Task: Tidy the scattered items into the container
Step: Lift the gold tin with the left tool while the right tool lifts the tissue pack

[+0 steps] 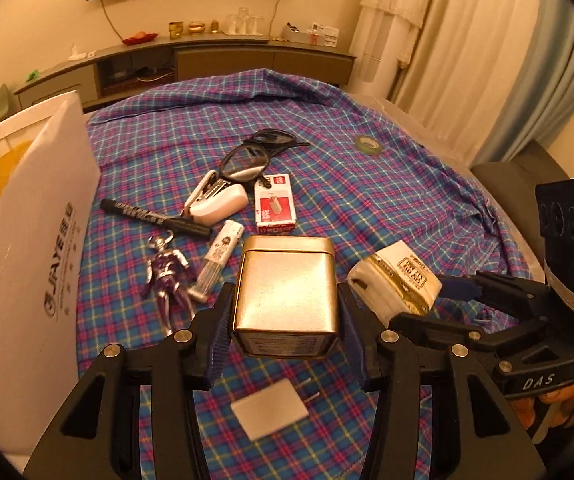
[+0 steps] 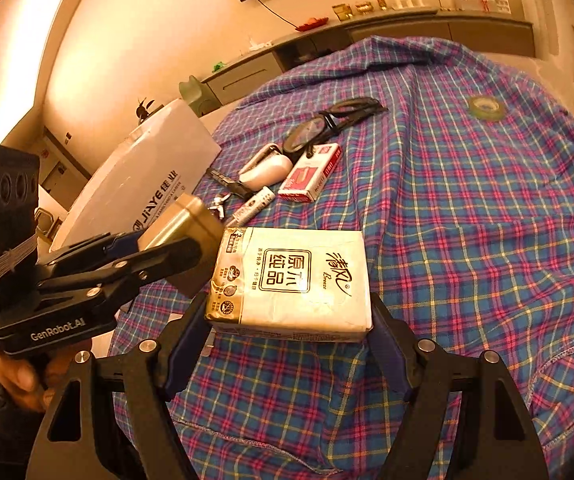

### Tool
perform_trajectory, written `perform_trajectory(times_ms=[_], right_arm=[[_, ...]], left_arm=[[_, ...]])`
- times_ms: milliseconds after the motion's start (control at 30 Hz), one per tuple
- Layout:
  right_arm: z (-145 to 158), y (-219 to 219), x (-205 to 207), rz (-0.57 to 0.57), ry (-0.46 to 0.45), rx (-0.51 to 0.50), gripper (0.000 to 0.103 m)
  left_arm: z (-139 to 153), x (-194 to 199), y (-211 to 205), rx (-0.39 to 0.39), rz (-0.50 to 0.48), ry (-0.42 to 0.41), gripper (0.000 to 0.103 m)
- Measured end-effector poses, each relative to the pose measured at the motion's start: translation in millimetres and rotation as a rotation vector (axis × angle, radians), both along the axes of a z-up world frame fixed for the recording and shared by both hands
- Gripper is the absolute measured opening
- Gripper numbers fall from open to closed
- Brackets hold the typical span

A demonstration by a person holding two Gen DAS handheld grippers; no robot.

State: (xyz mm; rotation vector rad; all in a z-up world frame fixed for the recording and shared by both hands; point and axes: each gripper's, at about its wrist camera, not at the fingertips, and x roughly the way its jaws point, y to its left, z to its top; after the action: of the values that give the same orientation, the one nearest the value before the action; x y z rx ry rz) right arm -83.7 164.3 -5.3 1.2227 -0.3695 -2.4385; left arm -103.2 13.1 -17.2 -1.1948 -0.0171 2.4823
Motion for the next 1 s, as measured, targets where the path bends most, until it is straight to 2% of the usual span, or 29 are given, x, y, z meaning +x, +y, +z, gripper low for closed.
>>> perform_trajectory(times_ms=[133, 333, 467, 833, 1000], right_arm=[[0.9, 7.4, 2.8, -0.031, 0.006, -0.009, 0.076], [-20.8, 14.7, -4.4, -0.022, -0.081, -0.019, 0.077], [-25.1, 8.4, -1.7, -0.022, -0.064, 0.020, 0.077], [-11.7, -22.9, 14.5, 0.002, 0.095, 0.270, 0.077], [-16.2, -47.3, 26.0, 0.048, 0.179, 0.486, 0.077]], left_arm=[[4.8, 10.0, -10.6, 0.013, 0.013, 0.003, 0.051], [5.9, 19.2, -21.2, 0.038, 0.019, 0.001, 0.051], [3.5, 23.9, -22.2, 0.051, 0.013, -0.005, 0.051], [-1.0, 31.1, -35.1, 0.092, 0.022, -0.013, 0.051], [-2.3, 35.7, -43.3, 0.111, 0.028, -0.014, 0.051]])
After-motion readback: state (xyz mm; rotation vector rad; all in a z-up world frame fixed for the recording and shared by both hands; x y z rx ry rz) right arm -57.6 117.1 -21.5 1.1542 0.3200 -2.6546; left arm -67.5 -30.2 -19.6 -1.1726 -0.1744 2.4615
